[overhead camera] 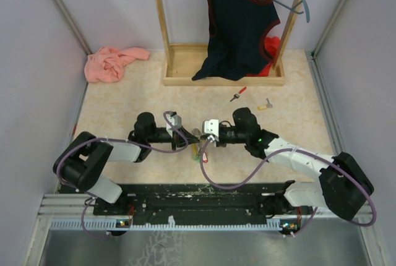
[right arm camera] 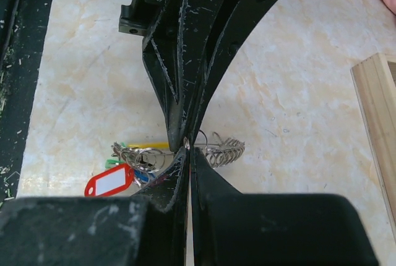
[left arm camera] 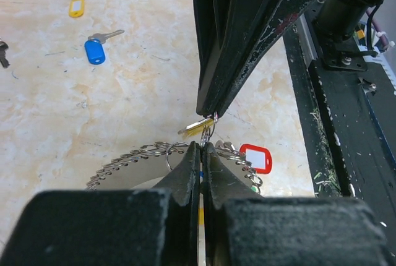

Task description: Put the keys on the keyring

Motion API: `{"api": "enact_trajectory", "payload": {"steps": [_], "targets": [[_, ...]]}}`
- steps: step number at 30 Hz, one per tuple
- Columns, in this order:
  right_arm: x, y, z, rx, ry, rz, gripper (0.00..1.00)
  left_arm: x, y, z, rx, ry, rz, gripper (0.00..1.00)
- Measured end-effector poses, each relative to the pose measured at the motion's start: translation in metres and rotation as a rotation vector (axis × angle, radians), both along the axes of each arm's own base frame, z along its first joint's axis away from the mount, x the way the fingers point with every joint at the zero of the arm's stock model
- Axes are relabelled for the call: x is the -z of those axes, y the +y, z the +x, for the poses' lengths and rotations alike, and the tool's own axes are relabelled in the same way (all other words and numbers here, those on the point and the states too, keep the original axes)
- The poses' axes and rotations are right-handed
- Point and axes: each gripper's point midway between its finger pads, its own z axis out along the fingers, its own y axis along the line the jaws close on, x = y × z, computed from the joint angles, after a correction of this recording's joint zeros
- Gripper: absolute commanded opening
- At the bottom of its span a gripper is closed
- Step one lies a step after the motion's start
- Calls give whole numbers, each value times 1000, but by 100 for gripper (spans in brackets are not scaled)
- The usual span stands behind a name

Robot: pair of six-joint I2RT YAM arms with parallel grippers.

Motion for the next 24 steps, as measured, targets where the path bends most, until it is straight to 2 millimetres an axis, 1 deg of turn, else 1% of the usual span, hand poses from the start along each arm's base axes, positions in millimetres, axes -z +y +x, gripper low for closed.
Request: {"api": "enact_trajectory", "payload": {"steps": [4,7,11,17,22,24], "targets": [[-4,-5,1,30,-13,7,0,-7,3,1,-51,-1,-16,1],[-1,-9,-2,49,-17,13,0,-12,6,0,-82,3,-31,1],[7,-13,-5,67,-1,18,0,-13,8,-1,-102,23,-36,1],[7,-12,-4,88,10,52,0,-14,8,0,-109,35,-38,1],[2,-9,-2,99,15,84,0,-16,8,0,-113,30,-41,1],[2,-8,-1,101,19,93,3,-16,9,0,-115,30,-41,1]]}}
